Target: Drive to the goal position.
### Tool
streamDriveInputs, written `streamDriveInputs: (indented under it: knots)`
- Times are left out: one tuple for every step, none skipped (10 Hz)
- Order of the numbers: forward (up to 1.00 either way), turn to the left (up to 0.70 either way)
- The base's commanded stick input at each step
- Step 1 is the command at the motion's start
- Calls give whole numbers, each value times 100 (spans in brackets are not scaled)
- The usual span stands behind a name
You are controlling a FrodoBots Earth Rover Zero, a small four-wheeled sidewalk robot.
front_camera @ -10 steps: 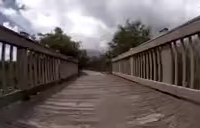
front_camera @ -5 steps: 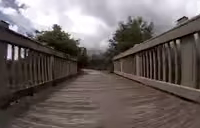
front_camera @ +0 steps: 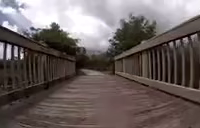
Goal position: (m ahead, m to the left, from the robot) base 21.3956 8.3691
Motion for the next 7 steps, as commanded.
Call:
streamDriveInputs:
  knots:
    - [85,0]
    - [85,0]
    - [85,0]
    - [85,0]
    - [85,0]
    - [85,0]
    - [85,0]
